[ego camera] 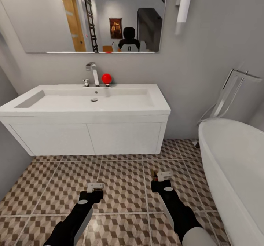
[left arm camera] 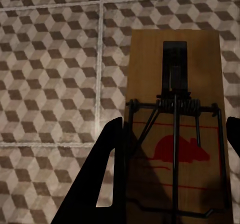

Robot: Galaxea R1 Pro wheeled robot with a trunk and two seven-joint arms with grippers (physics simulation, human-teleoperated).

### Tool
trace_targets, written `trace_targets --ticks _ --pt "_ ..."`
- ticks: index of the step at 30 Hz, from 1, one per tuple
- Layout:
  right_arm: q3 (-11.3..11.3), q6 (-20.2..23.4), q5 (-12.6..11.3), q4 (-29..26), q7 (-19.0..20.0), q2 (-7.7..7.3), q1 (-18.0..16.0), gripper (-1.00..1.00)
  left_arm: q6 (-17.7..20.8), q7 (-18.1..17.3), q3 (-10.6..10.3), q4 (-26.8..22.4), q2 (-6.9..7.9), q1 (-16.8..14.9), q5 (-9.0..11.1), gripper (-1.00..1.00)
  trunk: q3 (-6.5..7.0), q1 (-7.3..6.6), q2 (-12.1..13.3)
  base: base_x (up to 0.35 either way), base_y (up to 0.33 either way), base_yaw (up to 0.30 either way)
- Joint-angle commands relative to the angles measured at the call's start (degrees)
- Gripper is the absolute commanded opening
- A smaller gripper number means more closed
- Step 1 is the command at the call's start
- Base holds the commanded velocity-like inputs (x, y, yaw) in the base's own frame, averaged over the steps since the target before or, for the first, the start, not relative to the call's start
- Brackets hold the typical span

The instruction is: Take the four mousetraps from the cabinet in the bathroom and place them on the bathroom floor. Make sure all four end up on the same floor surface, and ensure that at least two of them are either under or directly next to the same bathroom sink.

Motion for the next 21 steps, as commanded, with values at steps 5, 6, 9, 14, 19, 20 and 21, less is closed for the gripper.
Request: trace_targets --ticks 5,6,9,14,19,20,21 --pt "0.14 0.45 0.45 -0.09 -0.18 -0.06 -0.02 -1.0 0.2 0.61 -0.11 -0.34 0.1 -0.02 0.34 -1.0 -1.41 1.1 -2.04 0.0 0.0 0.0" --pt "0.14 0.45 0.45 -0.09 -0.18 -0.07 -0.02 -1.0 0.19 0.63 -0.16 -0.34 0.11 -0.02 0.3 -1.0 -1.68 1.32 -2.44 0.0 0.0 0.0" --pt "0.14 0.45 0.5 -0.09 -0.18 -0.09 -0.02 -1.0 0.18 0.61 -0.22 -0.08 0.12 -0.02 0.26 -1.0 -2.49 1.98 -3.65 0.0 0.0 0.0" --pt "0.14 0.39 0.54 -0.09 -0.23 -0.1 -0.02 -1.0 0.13 0.61 -0.23 0.03 0.12 -0.02 0.25 -1.0 -3.85 3.07 -5.65 0.0 0.0 0.0" --pt "0.14 0.37 0.61 -0.09 -0.26 -0.1 -0.02 -1.0 0.1 0.61 -0.16 -0.15 0.17 -0.02 0.24 -1.0 -5.2 4.17 -7.66 0.0 0.0 0.0" --pt "0.14 0.35 0.63 -0.09 -0.26 -0.13 -0.02 -1.0 0.1 0.61 -0.19 -0.14 0.16 -0.02 0.24 -1.0 -5.47 4.39 -8.06 0.0 0.0 0.0" --pt "0.14 0.32 0.63 -0.09 -0.26 -0.15 -0.02 -1.0 0.1 0.61 -0.2 -0.15 0.15 -0.02 0.24 -1.0 -5.74 4.61 -8.46 0.0 0.0 0.0"
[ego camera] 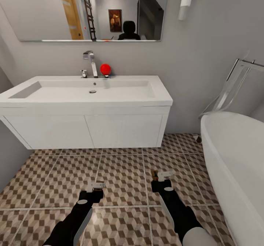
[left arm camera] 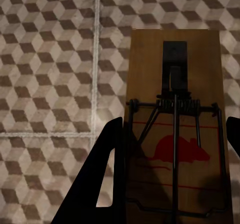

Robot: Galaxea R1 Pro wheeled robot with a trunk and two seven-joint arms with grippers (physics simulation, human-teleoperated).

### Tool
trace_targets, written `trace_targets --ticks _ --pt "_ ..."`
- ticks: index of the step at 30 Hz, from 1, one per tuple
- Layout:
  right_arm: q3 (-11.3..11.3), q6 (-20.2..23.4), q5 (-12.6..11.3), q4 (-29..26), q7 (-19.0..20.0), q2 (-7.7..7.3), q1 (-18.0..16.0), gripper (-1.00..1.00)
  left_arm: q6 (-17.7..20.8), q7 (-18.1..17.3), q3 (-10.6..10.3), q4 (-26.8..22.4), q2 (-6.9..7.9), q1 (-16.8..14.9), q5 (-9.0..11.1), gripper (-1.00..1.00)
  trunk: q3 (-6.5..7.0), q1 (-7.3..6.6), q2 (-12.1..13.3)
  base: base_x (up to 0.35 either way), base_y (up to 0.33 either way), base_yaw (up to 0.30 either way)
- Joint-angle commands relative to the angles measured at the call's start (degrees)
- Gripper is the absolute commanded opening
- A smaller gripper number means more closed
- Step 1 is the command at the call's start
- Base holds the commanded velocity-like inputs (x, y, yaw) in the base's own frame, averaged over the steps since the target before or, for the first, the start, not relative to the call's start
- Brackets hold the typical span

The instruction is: Take the four mousetraps from the cabinet in the bathroom and place them on the bathroom floor. Make sure all four end up on the same floor surface, and ensure that at least two of them are either under or directly next to the same bathroom sink.

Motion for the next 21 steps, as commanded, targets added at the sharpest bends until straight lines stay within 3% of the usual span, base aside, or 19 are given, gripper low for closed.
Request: trace_targets --ticks 1,13,21 --pt "0.15 0.44 0.46 -0.09 -0.2 -0.03 -0.02 -1.0 0.25 0.63 -0.22 -0.13 0.04 -0.03 0.5 -1.0 -0.33 0.22 -0.44 0.0 0.0 0.0" --pt "0.29 0.33 0.4 -0.72 -0.18 0.2 -0.02 -1.0 0.32 0.71 -0.27 -1.98 0.07 -0.05 0.5 -1.0 -3.17 2.85 -5.25 0.0 0.0 0.0" --pt "0.41 -1.71 0.37 -1.57 0.03 0.2 -0.02 -1.0 0.8 0.76 -0.43 -12.13 0.97 -0.03 0.53 -1.0 -4.62 4.61 -8.46 0.0 0.0 0.0"
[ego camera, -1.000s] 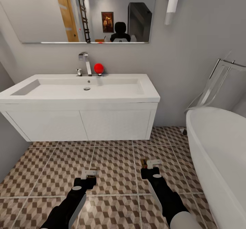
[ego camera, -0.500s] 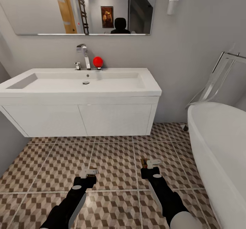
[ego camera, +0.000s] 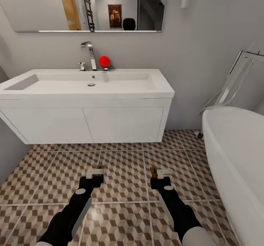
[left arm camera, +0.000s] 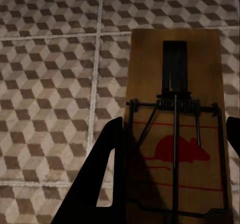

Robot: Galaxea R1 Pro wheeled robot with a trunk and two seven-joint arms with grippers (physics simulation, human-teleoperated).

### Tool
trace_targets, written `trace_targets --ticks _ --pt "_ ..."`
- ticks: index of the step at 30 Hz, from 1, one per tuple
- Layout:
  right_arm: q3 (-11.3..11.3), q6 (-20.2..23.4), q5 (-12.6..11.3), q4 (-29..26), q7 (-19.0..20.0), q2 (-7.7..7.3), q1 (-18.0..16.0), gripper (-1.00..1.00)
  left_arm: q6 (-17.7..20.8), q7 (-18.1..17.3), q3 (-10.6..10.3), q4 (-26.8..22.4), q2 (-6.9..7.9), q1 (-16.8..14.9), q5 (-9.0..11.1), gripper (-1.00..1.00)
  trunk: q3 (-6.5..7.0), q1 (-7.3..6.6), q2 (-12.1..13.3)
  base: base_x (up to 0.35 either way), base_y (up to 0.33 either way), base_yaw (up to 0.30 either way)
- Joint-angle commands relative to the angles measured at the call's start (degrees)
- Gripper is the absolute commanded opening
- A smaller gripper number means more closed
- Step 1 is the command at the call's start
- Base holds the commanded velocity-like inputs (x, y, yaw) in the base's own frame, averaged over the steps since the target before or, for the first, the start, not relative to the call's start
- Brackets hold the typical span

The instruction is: Take the four mousetraps from the cabinet in the bathroom and place them on the bathroom floor. Make sure all four end up on the same floor surface, and ensure that at least two of them are either under or directly next to the same bathroom sink.

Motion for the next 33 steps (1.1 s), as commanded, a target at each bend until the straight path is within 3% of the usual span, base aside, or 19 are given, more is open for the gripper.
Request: trace_targets --ticks 1,9,19,33 --pt "0.21 -0.25 0.43 -0.16 -0.22 -0.01 -0.02 -1.0 0.36 0.6 -0.18 -1.0 0.03 -0.03 0.55 -1.0 -0.23 0.22 -0.44 0.0 0.0 0.0" --pt "2.44 -1.14 0.53 -2.79 -0.44 0.17 -0.04 -1.0 3.76 0.47 -0.25 -1.69 -0.16 -0.02 0.58 -1.0 -1.67 1.98 -3.64 0.0 0.0 0.0" --pt "2.6 1.54 2.75 -2.13 -0.38 0.02 -3.62 -1.0 3.91 0.32 -0.35 0.06 -0.29 -0.03 0.56 -1.0 -3.47 4.17 -7.65 0.0 0.0 0.0" --pt "2.6 1.85 2.79 -1.42 -0.3 0.23 -3.97 -1.0 3.9 0.4 -0.36 -2.17 -0.29 -0.02 0.5 -1.0 -5.98 7.25 -13.27 0.0 0.0 0.0"
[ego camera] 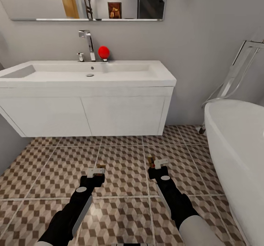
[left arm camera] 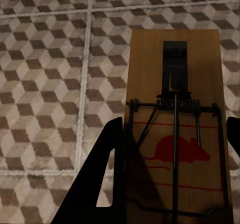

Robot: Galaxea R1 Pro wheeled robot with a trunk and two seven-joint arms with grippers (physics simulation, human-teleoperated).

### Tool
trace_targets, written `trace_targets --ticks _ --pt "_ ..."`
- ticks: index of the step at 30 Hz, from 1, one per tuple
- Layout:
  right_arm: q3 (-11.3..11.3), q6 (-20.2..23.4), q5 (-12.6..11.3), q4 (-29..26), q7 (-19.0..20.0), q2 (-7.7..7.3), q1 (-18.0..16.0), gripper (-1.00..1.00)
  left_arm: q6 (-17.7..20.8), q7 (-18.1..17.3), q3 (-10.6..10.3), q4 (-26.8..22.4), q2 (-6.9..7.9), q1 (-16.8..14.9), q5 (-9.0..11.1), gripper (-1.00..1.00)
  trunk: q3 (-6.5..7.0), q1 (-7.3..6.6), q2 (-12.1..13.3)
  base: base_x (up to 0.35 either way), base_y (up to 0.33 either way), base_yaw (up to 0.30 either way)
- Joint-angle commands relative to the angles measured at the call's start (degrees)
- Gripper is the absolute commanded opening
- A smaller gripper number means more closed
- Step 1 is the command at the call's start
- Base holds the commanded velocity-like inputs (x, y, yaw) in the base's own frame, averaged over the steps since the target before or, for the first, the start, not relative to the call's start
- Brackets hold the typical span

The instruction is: Take the four mousetraps from the cabinet in the bathroom and place them on the bathroom floor. Make sure all four end up on the same floor surface, and ensure that at least two of them are either under or directly next to the same bathroom sink.

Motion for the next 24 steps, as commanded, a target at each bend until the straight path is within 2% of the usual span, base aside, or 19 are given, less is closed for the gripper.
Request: trace_targets --ticks 1,11,18,24 --pt "0.13 0.49 0.61 -0.08 -0.16 0.0 -0.02 -1.0 0.24 0.63 -0.14 -0.42 0.0 -0.03 0.51 -1.0 -0.23 0.21 -0.44 0.0 0.0 0.0" --pt "0.15 0.41 0.57 -0.08 -0.08 0.02 -0.02 -1.0 0.24 0.7 -1.71 -1.81 0.03 -0.03 0.51 -1.0 -2.03 2.41 -4.45 0.0 0.0 0.0" --pt "0.3 0.4 0.53 -0.08 0.02 0.02 -0.02 -1.0 0.32 0.72 -2.01 -4.26 0.27 -0.03 0.51 -1.0 -3.28 3.95 -7.25 0.0 0.0 0.0" --pt "0.3 0.4 0.52 -0.08 0.03 0.02 -0.02 -1.0 0.33 0.72 -2.02 -4.69 0.34 -0.03 0.51 -1.0 -4.61 4.1 -7.33 0.0 0.0 0.0"
